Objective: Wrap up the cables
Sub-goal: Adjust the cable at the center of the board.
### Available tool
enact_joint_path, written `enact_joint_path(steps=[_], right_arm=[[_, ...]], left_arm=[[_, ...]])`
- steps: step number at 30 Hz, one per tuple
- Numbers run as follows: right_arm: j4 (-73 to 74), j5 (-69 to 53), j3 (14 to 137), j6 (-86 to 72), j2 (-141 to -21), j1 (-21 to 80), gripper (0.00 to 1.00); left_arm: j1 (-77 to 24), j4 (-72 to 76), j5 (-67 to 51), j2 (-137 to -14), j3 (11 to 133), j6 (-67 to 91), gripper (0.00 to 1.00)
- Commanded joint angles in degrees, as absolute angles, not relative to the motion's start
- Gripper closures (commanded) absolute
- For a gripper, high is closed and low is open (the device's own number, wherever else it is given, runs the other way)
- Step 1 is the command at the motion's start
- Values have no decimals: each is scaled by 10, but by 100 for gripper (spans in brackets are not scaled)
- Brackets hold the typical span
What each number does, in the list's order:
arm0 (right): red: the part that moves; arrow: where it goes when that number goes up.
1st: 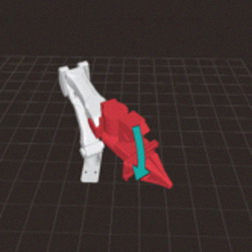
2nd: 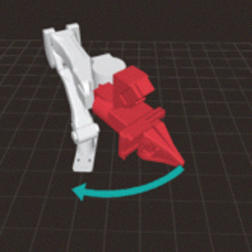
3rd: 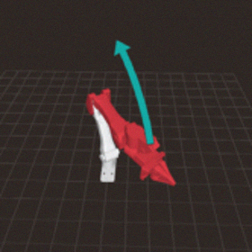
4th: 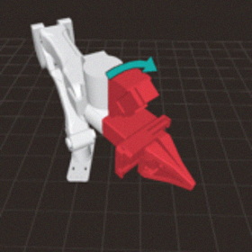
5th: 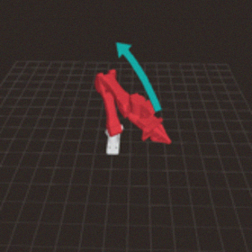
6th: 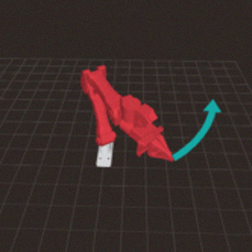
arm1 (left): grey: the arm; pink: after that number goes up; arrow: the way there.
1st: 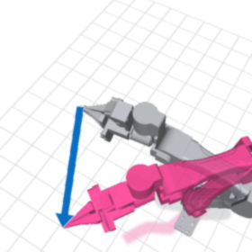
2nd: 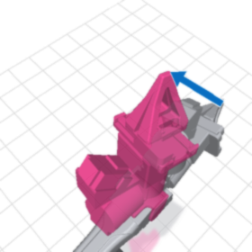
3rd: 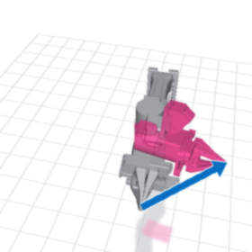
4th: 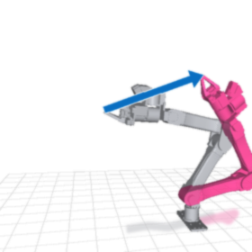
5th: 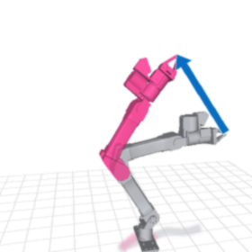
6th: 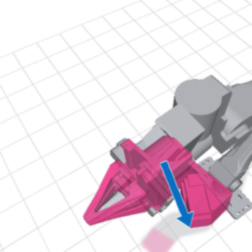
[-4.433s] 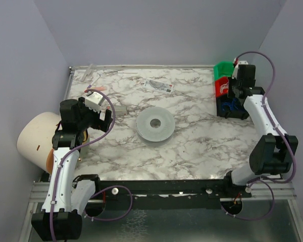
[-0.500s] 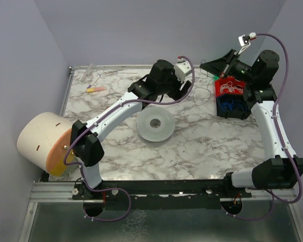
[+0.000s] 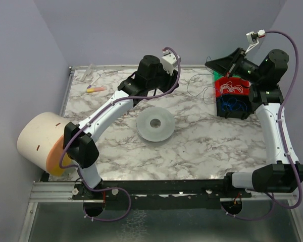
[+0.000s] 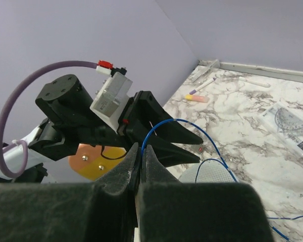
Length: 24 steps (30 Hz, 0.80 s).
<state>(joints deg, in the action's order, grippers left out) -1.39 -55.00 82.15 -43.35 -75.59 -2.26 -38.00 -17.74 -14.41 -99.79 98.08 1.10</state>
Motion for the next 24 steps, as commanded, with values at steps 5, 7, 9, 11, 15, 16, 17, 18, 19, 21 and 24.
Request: enact_joint_path(steps=[5,7,9,11,15,16,17,18,19,21,24], right_arm=[[20,-539,814,-374,-755,-23,99],[18,-536,817,-377,-755,-24,99],[18,-536,820,-379,-756,-23,99],[13,-540,819,-383,-757,-24,99],[5,-545,814,-393,-759,-24,99],[5,-547,814,-395,-758,-24,99],[5,-548,814,-397,-757,-23,99],[4,-548,813,-398,-757,-24,99],[5,-549,813,-397,-755,-24,99],[4,-550,813,-397,-751,-23,99],[5,-553,814,-398,-748,-23,99]], left_arm=[[-383,-172,-250,-958,980,10,31],[-383,-178,-289,-954,970,3,21],[-382,-179,-319,-953,966,-14,2],[-383,-180,-338,-958,968,-14,1],[-390,-179,-333,-980,981,-10,1],[-394,-179,-326,-987,985,-11,1],[-395,-179,-318,-995,991,-10,1],[-396,-179,-310,-1004,996,-9,1],[-397,-179,-307,-1013,1003,-8,1],[-398,-179,-305,-1030,1018,-7,1],[-400,-181,-303,-1053,1043,-2,1]])
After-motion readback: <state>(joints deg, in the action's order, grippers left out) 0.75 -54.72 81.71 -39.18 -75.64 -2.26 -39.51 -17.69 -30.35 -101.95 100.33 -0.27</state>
